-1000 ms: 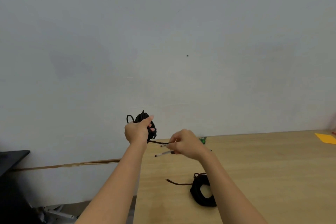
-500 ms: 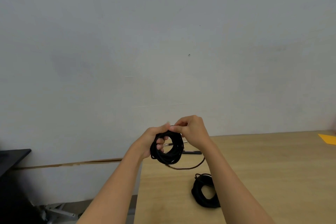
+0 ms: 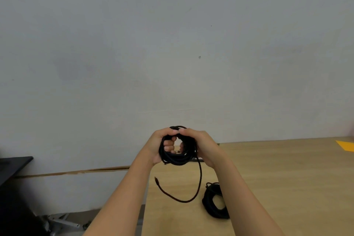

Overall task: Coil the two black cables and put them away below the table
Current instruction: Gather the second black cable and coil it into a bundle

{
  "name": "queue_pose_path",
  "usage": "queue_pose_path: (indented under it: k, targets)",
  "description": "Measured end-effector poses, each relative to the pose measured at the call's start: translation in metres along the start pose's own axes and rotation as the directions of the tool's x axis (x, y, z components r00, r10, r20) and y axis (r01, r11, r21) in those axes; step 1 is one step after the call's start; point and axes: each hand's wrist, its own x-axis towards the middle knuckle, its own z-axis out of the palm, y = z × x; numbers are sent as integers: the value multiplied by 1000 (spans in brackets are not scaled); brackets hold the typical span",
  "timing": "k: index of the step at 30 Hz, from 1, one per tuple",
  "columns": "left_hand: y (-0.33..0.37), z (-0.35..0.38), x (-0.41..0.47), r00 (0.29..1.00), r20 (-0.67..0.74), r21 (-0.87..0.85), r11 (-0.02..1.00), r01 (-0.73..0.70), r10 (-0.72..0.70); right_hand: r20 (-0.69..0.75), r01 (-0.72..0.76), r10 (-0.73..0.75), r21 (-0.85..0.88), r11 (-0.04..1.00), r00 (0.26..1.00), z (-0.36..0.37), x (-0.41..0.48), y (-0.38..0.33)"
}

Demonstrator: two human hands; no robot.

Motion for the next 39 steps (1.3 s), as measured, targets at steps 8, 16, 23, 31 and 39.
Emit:
queue_pose_path:
  k: [8, 16, 23, 31, 39]
  targets:
    - [-5, 15, 4, 978, -106, 9, 984, -179, 179, -325, 115, -144, -109, 987, 935, 26, 14, 2]
    - [-24, 7, 7, 986, 50, -49, 986, -158, 161, -317, 175, -345, -459, 871, 884, 19, 15, -4]
    - [-39, -3, 7, 882, 33, 125, 878, 463, -470, -652, 138, -229, -188, 972, 723, 7, 20, -2]
    - [-53, 12, 32, 951, -105, -582, 794, 178, -291, -620, 149, -112, 8, 989, 776, 17, 16, 2]
    - [-22, 6, 20, 966, -257, -354, 931, -86, -8, -488, 71, -32, 63, 995, 872, 12, 12, 10]
